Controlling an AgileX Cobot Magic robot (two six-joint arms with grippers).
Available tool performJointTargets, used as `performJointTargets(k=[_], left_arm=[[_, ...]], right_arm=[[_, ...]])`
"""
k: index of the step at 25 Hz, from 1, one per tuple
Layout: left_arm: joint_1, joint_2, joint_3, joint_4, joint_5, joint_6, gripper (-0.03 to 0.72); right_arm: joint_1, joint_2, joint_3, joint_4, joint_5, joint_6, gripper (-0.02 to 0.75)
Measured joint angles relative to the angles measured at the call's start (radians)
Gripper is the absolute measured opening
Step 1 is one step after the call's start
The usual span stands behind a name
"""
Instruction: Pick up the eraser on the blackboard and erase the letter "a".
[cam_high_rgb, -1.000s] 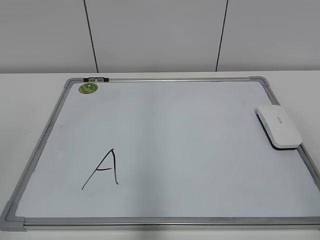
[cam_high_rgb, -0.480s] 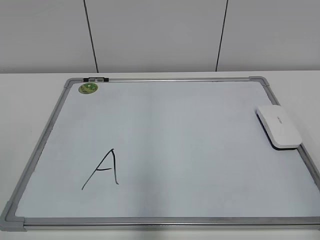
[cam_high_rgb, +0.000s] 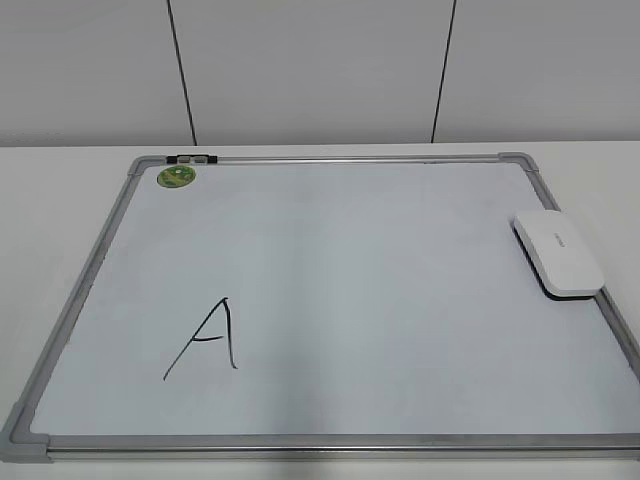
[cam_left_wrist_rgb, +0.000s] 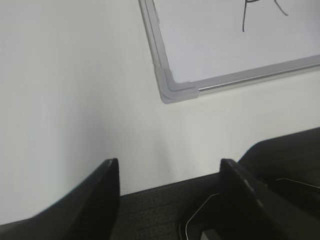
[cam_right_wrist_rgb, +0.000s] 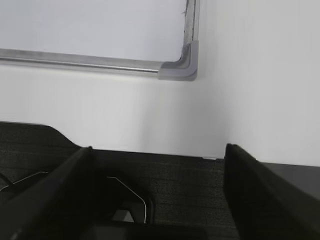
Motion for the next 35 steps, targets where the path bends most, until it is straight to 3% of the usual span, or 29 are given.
performJointTargets(k=[10, 35], left_arm=[[0.0, 0.0, 0.037, 0.036, -0.086, 0.0, 0.459], [0.0, 0.0, 0.037, 0.091, -0.092, -0.057, 0.459]], right_arm=[[0.0, 0.0, 0.041, 0.0, -0.116, 0.0, 0.588], [0.0, 0.0, 0.041, 0.0, -0.116, 0.0, 0.587]])
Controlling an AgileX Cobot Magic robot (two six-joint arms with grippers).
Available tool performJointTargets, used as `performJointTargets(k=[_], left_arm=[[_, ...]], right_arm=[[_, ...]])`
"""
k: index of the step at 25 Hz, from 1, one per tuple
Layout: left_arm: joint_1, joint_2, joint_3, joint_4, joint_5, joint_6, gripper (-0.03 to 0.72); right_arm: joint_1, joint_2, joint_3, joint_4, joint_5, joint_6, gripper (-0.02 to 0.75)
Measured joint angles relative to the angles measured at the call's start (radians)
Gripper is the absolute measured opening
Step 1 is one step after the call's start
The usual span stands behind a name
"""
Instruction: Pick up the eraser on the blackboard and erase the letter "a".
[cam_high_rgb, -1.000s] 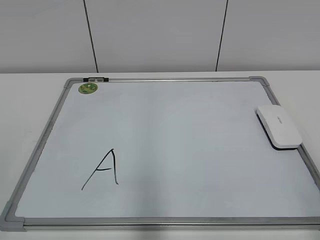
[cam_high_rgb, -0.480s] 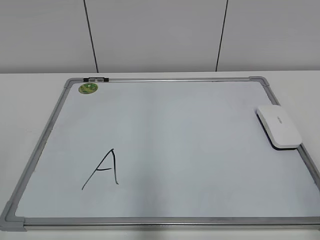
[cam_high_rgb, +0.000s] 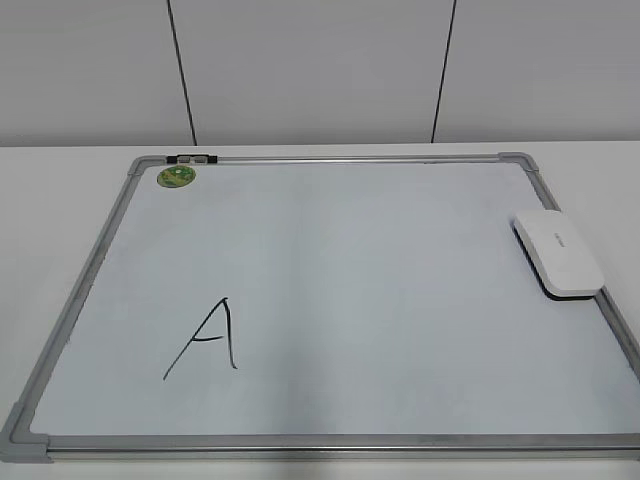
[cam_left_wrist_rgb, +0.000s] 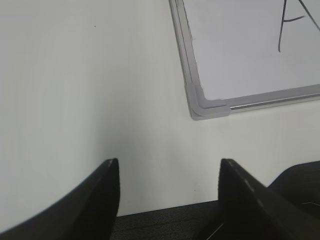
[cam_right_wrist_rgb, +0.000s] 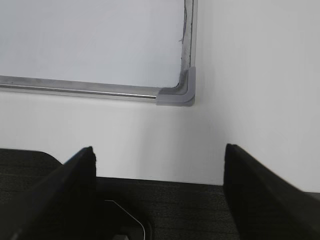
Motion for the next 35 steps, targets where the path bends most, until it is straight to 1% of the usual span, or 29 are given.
performJointTargets(k=[7, 12, 21, 26, 35], left_arm=[[0.0, -0.002, 0.0, 0.0, 0.0, 0.0, 0.459], [0.003, -0.065, 0.0, 0.0, -0.001, 0.0, 0.459], [0.061, -0.255, 0.0, 0.0, -0.001, 0.0, 0.459], [0.063, -0.323, 0.0, 0.0, 0.001, 0.0, 0.459], [0.063, -0.352, 0.0, 0.0, 0.005, 0.0, 0.459]], right_arm=[[0.0, -0.003, 0.0, 0.0, -0.002, 0.0, 0.587], [0.0, -0.068, 0.0, 0.0, -0.002, 0.0, 0.587], [0.0, -0.258, 0.0, 0.0, 0.0, 0.002, 0.587], [0.0, -0.336, 0.0, 0.0, 0.0, 0.002, 0.587], [0.0, -0.347, 0.0, 0.0, 0.002, 0.002, 0.587]])
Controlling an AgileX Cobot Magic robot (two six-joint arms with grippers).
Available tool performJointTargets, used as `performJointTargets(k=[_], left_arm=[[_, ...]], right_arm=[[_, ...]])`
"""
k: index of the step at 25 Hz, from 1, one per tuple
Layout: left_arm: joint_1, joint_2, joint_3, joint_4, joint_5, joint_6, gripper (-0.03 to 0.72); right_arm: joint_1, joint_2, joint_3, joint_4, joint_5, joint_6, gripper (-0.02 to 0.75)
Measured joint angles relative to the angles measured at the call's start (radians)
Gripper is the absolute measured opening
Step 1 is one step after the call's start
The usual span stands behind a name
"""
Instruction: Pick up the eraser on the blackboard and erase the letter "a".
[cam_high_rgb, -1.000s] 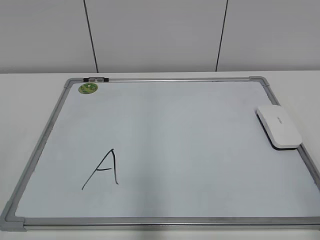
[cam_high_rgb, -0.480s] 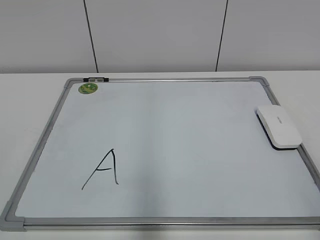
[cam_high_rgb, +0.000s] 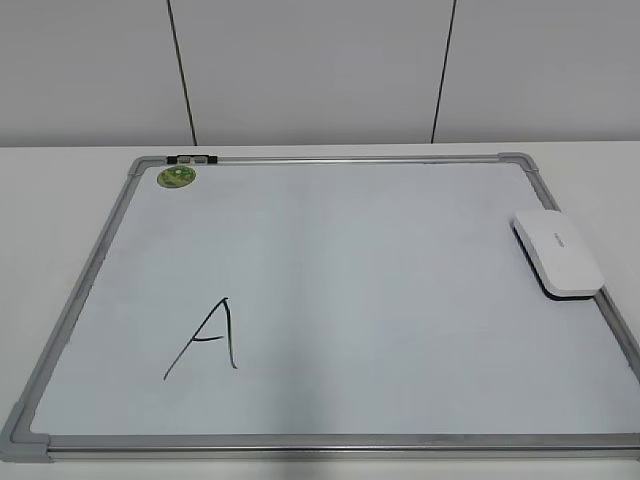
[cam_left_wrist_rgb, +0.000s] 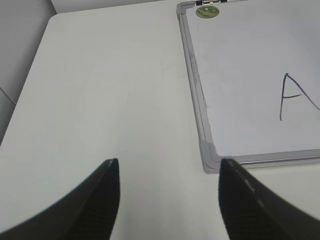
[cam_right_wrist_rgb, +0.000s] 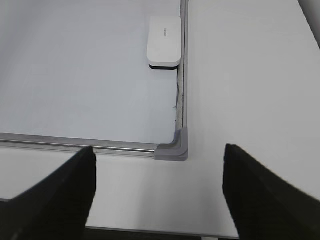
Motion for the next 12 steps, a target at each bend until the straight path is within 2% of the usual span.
performJointTargets(k=[12], left_arm=[[0.0, 0.0, 0.0, 0.0, 0.0, 0.0, 0.459]], right_arm=[[0.0, 0.0, 0.0, 0.0, 0.0, 0.0, 0.587]])
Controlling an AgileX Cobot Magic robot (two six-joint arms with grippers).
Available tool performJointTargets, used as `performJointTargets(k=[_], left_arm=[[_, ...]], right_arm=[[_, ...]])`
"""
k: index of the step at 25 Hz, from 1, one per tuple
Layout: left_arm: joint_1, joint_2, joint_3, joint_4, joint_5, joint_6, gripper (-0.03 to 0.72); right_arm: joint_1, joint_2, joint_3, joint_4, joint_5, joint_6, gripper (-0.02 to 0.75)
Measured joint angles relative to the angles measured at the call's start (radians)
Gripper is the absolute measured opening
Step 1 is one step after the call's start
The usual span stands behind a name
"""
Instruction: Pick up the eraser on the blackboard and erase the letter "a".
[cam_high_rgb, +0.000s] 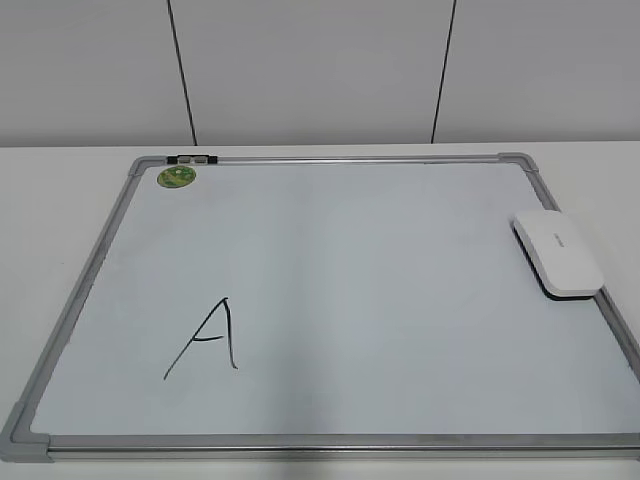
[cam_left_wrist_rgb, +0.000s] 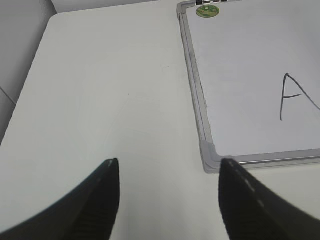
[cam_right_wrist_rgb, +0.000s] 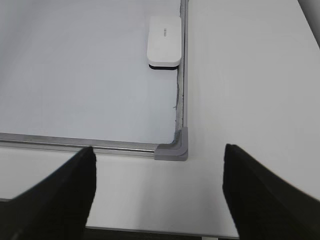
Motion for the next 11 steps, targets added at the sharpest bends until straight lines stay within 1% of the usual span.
performJointTargets(k=[11], left_arm=[[0.0, 0.0, 0.0, 0.0, 0.0, 0.0, 0.459]], right_arm=[[0.0, 0.0, 0.0, 0.0, 0.0, 0.0, 0.587]])
